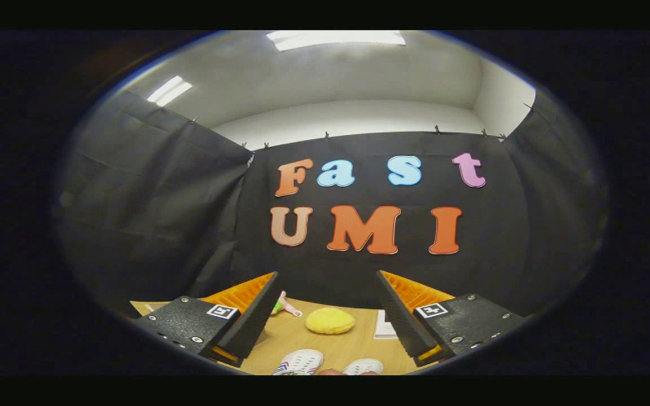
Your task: Open the storage box then place both shoes into the box .Put the left shoe in first, then the right shoe, with the right side of both shoes facing outward in a uniform manner.
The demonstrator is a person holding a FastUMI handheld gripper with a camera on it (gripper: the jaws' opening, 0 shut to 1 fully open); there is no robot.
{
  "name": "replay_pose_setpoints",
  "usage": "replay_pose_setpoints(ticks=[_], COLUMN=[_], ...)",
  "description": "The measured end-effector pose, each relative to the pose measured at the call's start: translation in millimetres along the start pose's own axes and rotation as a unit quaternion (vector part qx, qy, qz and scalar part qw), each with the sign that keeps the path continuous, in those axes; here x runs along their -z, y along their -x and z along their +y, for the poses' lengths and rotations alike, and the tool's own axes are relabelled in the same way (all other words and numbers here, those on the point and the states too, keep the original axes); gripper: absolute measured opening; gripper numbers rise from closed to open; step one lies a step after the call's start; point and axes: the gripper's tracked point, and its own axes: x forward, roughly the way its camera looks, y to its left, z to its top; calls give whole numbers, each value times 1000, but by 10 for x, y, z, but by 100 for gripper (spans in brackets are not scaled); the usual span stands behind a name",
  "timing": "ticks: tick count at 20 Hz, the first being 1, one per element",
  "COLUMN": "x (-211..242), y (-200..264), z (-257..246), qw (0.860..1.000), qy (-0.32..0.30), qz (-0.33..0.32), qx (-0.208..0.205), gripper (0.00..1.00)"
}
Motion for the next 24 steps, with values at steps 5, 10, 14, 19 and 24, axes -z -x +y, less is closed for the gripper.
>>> replay_pose_setpoints(ticks=[5, 10, 14, 19, 24], x=[482, 1040, 1517, 1981, 2390], y=[-153, -282, -355, -406, -408], z=[373, 788, 1195, 1595, 1870], qw=[996, 981, 953, 910, 851], qy=[-38, -85, -139, -207, -301], qz=[66, 146, 228, 311, 384], qx=[-49, -98, -142, -178, -196], gripper=[99, 99, 98, 99, 99])
